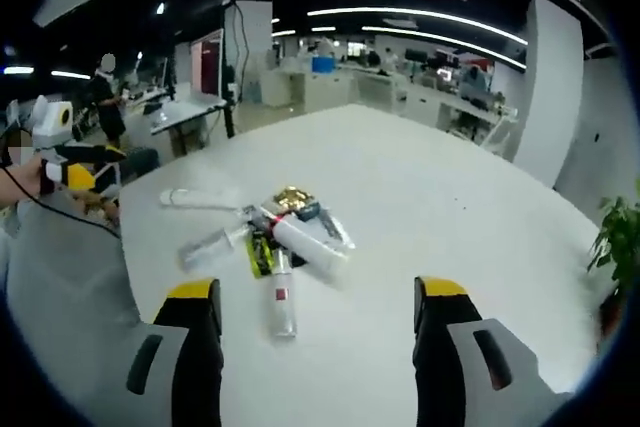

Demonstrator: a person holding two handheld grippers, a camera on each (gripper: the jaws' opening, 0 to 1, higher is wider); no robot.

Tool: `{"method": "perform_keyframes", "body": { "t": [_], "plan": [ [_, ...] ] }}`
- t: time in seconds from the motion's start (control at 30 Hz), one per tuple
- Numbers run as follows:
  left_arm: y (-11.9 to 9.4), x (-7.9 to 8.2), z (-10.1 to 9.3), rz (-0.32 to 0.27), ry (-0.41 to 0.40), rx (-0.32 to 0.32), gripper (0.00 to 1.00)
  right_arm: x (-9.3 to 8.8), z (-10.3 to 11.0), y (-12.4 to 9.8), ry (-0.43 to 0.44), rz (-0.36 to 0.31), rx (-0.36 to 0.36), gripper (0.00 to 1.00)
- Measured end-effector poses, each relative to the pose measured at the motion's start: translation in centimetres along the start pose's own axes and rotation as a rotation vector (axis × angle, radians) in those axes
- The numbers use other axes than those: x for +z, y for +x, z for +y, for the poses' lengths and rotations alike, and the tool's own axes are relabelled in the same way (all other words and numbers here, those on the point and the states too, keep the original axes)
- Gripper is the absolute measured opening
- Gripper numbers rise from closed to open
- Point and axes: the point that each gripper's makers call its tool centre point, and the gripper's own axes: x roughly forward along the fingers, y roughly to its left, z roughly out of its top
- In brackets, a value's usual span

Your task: Arrange the skincare products in the storage area until every visible bottle or jar stands upright without overlapping.

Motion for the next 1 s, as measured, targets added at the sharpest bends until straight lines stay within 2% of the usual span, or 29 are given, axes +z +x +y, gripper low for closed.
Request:
{"method": "perform_keyframes", "body": {
  "t": [0.17,0.3,0.57,0.77,1.0],
  "plan": [
    [0.9,0.0,0.4,0.020,-0.004,-0.018,0.78,0.8,0.3,1.9,-0.063,-0.004,0.041,0.72],
    [1.8,0.4,0.5,0.020,-0.012,-0.029,0.78,0.6,-0.2,3.2,-0.095,0.022,0.065,0.72],
    [2.4,-0.4,1.0,0.058,-0.002,-0.045,0.78,0.0,-0.1,5.6,-0.144,0.079,0.123,0.70],
    [3.0,-0.7,0.8,0.068,-0.012,-0.057,0.78,-0.3,-0.8,7.5,-0.180,0.123,0.155,0.64],
    [3.4,-0.9,0.5,0.071,-0.026,-0.070,0.77,-0.4,-0.4,9.9,-0.221,0.159,0.195,0.58]
  ]
}}
